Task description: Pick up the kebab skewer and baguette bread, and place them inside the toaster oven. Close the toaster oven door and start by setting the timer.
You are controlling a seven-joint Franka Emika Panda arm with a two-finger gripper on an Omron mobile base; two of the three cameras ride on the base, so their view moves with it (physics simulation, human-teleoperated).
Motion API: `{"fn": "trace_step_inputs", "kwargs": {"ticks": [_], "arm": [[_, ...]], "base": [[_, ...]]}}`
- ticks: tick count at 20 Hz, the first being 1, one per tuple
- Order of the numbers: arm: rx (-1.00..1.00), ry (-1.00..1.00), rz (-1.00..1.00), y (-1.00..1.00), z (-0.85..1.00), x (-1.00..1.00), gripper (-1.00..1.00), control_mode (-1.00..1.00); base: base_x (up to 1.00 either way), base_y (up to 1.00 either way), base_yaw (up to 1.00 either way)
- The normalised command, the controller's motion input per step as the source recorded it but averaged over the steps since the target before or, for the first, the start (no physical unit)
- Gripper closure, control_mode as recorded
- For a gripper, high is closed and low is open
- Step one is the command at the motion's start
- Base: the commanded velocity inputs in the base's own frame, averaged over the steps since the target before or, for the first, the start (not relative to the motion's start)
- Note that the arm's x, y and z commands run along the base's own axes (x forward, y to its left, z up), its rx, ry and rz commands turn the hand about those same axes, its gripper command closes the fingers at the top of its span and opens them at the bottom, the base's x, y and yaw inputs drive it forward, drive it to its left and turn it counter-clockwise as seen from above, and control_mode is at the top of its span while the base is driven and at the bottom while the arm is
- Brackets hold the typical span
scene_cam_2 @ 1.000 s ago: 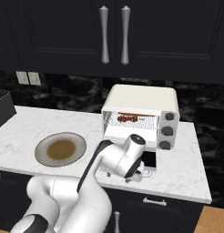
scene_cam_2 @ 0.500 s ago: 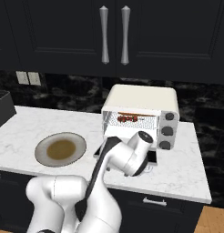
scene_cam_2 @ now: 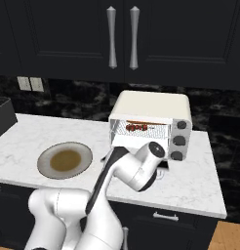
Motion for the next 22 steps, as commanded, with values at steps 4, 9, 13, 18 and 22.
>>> {"fn": "trace_step_inputs", "kwargs": {"ticks": [4, 9, 13, 18, 22], "arm": [[-0.03, -0.29, 0.00, 0.42, 0.14, 1.00, -1.00, -1.00], [-0.01, -0.22, 0.00, 0.26, 0.26, 1.00, -1.00, -1.00], [-0.01, -0.23, 0.00, 0.33, 0.30, 1.00, -1.00, -1.00], [-0.04, -0.38, -0.01, 0.74, 0.04, 0.99, -1.00, -1.00], [-0.05, -0.43, -0.03, 0.84, 0.00, 0.93, -1.00, -1.00]], "base": [[0.00, 0.00, 0.00], [0.00, 0.00, 0.00], [0.00, 0.00, 0.00], [0.00, 0.00, 0.00], [0.00, 0.00, 0.00]]}}
